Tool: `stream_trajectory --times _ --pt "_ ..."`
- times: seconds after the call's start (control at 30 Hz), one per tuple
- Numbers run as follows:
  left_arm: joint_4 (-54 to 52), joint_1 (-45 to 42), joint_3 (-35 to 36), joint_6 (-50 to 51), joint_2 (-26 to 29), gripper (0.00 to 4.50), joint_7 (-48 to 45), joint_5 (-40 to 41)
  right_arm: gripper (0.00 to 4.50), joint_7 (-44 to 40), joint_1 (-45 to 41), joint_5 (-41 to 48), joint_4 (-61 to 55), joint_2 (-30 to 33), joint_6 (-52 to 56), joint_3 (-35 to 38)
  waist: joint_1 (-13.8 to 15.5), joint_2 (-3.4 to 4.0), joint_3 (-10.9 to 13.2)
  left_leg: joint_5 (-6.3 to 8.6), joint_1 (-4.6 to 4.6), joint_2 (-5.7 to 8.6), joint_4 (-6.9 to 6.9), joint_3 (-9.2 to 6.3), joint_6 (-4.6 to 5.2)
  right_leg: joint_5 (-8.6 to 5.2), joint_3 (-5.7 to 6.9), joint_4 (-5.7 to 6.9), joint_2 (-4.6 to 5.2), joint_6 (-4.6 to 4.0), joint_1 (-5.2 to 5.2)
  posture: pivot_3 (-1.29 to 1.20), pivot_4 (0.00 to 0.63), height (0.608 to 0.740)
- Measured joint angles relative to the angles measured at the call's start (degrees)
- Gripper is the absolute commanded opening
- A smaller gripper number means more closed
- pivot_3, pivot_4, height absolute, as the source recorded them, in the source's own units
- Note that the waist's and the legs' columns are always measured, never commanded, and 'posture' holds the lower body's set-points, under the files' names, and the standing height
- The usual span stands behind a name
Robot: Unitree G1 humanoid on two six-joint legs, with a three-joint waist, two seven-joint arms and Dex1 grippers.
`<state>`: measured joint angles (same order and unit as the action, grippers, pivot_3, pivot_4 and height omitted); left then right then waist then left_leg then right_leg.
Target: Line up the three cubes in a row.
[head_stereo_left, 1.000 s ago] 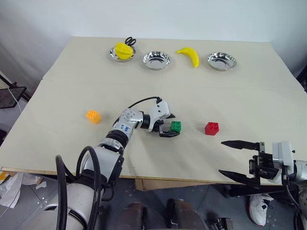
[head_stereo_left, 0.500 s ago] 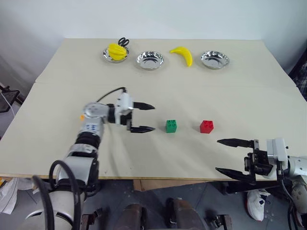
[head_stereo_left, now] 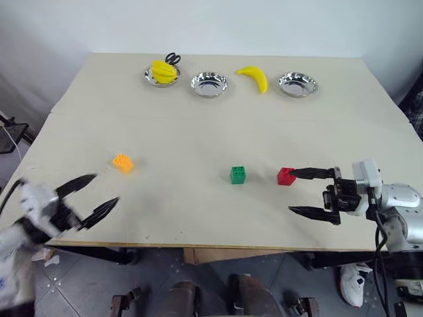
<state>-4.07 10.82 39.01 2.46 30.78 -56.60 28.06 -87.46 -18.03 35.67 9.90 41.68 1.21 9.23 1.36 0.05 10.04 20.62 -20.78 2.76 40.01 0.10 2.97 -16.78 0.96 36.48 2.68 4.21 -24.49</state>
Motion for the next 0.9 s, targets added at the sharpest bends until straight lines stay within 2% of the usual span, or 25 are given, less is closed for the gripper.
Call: stream_trajectory --times 0.1,0.2,0.33,0.47,0.67,0.77,0.9 --pt "-2.7 8.9 6.0 -0.1 -5.3 4.47 5.7 1.8 4.50 -0.2 -1.6 -0.3 1.5 -1.5 -1.0 -0.1 0.1 -0.01 0.0 0.01 0.02 0.00 0.00 -0.01 0.01 0.00 0.00 -0.04 0.00 -0.01 0.04 0.00 0.150 0.740" --pt "-3.7 13.7 8.2 -0.1 -9.0 4.47 9.2 2.5 4.50 -0.2 -1.7 -0.3 1.8 -1.9 -1.1 -0.1 0.1 -0.01 0.0 0.03 0.02 0.00 -0.01 0.00 0.05 -0.03 -0.02 -0.07 0.00 -0.05 0.08 0.00 0.150 0.740" --pt "-4.9 15.5 7.6 -1.6 -13.1 4.47 12.8 3.1 4.50 -0.1 -2.1 -0.2 1.9 -2.1 -0.9 -0.1 0.1 -0.01 0.0 0.15 0.04 0.00 -0.02 0.00 0.25 -0.06 -0.04 -0.13 0.01 -0.11 0.12 0.00 0.150 0.740" --pt "-9.3 13.7 3.9 0.9 -12.0 4.47 15.4 4.2 4.50 0.8 -1.5 0.0 1.1 -2.1 1.2 0.1 0.1 -0.01 0.0 0.21 0.05 0.00 -0.03 0.01 0.37 -0.06 -0.05 -0.11 0.02 -0.11 0.11 0.00 0.150 0.740" --pt "-6.2 -0.4 -2.7 8.7 -1.8 4.47 19.0 3.7 4.50 2.9 0.4 -0.4 -1.0 -1.9 0.2 1.3 0.2 0.03 0.0 0.02 0.15 0.02 -0.07 -0.08 -0.03 -0.06 -0.01 0.06 0.01 -0.11 0.13 0.00 0.150 0.740" --pt "5.3 -13.7 -9.2 12.2 5.5 4.47 18.2 0.1 4.50 3.4 3.1 -0.4 -3.3 -1.8 0.3 1.2 0.1 0.03 0.0 -0.01 0.15 0.04 -0.08 -0.08 -0.08 -0.05 0.02 0.12 0.01 -0.10 0.11 0.00 0.150 0.740" --pt "19.5 -24.4 -14.8 11.2 7.8 4.47 15.4 -3.4 4.50 5.1 4.8 -0.4 -5.9 -1.7 0.4 2.1 -1.1 0.10 -0.1 0.00 0.16 0.04 -0.23 0.08 -0.08 -0.02 0.03 0.31 0.00 -0.03 -0.01 0.00 0.150 0.740"
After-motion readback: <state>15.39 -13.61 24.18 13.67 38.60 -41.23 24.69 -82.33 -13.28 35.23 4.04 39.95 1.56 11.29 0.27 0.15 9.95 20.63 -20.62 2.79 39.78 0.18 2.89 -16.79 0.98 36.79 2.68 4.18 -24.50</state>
